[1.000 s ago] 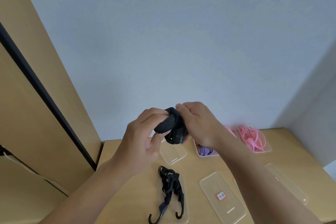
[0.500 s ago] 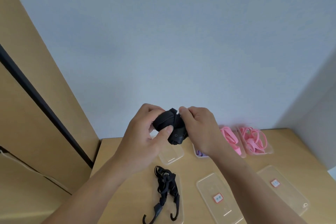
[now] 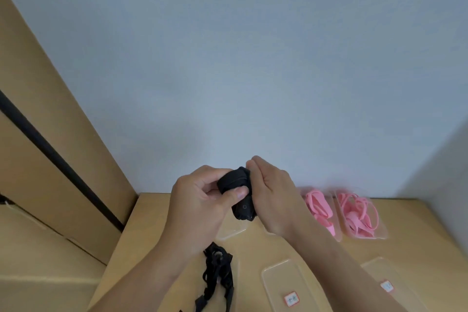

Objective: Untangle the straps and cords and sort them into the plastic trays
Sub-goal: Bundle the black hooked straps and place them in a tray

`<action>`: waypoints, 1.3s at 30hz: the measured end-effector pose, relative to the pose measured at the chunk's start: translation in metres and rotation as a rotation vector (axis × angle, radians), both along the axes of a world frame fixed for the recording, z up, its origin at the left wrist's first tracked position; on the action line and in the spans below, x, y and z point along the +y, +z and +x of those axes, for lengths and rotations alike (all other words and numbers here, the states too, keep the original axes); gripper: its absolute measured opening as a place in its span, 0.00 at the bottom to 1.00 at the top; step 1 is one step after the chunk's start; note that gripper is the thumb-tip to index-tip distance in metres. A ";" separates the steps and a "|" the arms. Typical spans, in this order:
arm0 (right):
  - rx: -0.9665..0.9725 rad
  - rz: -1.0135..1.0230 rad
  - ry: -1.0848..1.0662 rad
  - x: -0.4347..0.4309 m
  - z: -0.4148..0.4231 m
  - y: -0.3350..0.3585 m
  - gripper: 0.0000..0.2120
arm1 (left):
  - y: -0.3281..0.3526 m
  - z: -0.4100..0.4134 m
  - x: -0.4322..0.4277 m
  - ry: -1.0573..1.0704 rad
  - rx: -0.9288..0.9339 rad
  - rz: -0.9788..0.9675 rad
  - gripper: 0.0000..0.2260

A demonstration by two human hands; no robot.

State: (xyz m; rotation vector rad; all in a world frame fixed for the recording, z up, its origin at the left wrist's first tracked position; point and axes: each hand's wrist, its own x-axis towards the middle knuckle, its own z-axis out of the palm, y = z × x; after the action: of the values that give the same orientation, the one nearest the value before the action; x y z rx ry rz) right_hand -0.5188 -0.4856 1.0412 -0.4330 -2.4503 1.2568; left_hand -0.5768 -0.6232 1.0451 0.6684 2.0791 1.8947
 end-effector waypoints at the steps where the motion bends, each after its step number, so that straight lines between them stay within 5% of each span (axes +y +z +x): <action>1: 0.036 -0.052 0.013 0.005 0.001 0.000 0.18 | 0.004 0.001 0.006 -0.001 0.002 -0.008 0.09; 5: 0.037 -0.223 0.120 0.021 0.009 -0.001 0.14 | 0.020 0.002 0.026 -0.027 0.013 -0.070 0.08; 10: -0.153 -0.307 0.252 0.047 0.011 -0.008 0.33 | 0.029 -0.002 0.038 -0.028 -0.015 -0.204 0.08; 24: -0.289 -0.028 0.294 0.043 -0.001 -0.054 0.19 | -0.029 0.017 0.064 0.267 -0.066 -0.358 0.12; 31: -0.185 -0.267 0.153 0.039 -0.023 -0.087 0.38 | -0.051 -0.015 0.067 0.287 -0.227 -0.224 0.06; 35: -0.101 -0.048 0.072 0.029 -0.040 -0.110 0.29 | -0.068 -0.041 0.058 0.273 -0.325 -0.161 0.05; 39: -0.136 -0.041 0.004 0.014 -0.058 -0.129 0.14 | -0.089 -0.069 0.046 0.205 -0.442 -0.163 0.04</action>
State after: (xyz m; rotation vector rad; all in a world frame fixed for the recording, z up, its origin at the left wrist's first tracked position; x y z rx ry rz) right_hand -0.5772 -0.4716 0.9124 -0.5414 -2.5415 1.3218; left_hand -0.6455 -0.5769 0.9565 -0.0074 2.0321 1.7450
